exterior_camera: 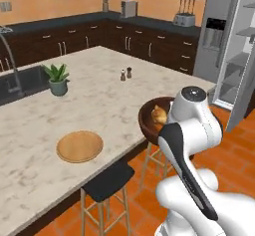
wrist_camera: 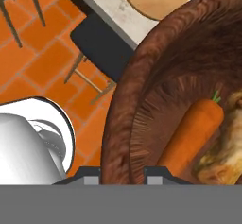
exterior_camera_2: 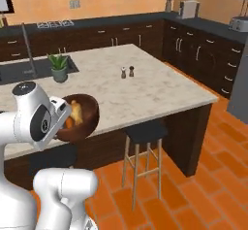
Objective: Pick the chicken drumstick and carrot from their plates and place them in the bowl. Then put the bowl in the fridge.
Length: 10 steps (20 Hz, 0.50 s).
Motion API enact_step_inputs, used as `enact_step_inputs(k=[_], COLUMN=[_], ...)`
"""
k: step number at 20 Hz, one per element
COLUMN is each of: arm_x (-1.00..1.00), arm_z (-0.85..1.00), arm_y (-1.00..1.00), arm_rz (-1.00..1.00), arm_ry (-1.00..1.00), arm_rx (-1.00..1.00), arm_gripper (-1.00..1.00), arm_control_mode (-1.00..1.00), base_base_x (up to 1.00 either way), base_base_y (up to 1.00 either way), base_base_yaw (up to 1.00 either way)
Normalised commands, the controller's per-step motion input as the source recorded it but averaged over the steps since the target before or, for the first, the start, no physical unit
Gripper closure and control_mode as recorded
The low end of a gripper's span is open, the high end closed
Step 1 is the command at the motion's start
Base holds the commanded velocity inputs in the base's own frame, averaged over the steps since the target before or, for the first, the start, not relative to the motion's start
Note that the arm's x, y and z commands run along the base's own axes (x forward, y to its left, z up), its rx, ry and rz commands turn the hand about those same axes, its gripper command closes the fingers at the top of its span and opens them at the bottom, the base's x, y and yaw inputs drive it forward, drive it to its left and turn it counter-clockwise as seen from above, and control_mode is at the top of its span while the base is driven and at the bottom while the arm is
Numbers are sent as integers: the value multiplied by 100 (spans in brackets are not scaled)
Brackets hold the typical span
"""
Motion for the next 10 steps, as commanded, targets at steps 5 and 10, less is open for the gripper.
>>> enact_step_inputs(k=[5, 10], arm_x=[0, 0], arm_z=[0, 0], arm_y=[0, 0], arm_rz=[0, 0], arm_ry=[0, 0], arm_rx=[0, 0], arm_gripper=[100, 100], arm_control_mode=[100, 100], base_base_x=[0, 0], base_base_y=[2, 3], base_base_yaw=[-98, -98])
